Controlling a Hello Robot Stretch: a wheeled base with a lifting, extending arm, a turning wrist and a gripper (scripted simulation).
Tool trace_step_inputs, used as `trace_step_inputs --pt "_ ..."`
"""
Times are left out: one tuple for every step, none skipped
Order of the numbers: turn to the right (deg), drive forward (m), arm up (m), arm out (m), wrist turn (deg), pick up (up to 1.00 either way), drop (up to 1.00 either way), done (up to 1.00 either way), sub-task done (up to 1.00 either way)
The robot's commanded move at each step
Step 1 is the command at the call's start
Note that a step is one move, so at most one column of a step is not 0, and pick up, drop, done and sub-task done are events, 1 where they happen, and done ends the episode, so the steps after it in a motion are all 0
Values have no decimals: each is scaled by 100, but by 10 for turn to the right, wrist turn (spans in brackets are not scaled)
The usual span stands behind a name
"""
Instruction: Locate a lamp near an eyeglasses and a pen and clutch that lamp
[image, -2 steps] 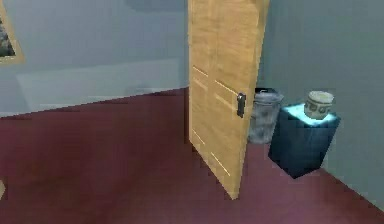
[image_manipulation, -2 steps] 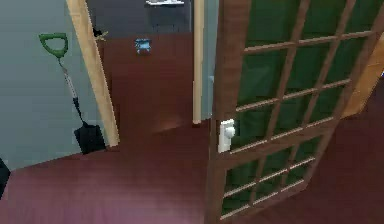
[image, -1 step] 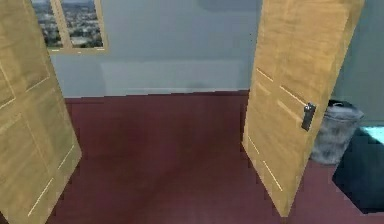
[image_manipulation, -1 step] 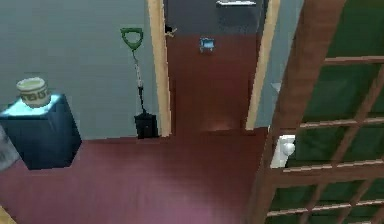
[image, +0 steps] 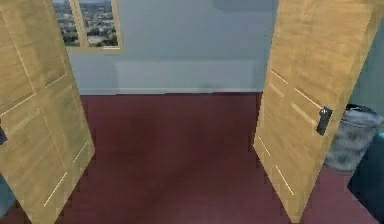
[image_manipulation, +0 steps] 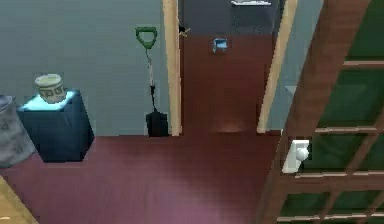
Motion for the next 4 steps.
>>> trace_step_inputs --pt "0 45 0 0 0 0 0 0 0" --pt "-120 0 0 0 0 0 0 0 0" --pt "0 100 0 0 0 0 0 0 0" --pt "-30 0 0 0 0 0 0 0 0"
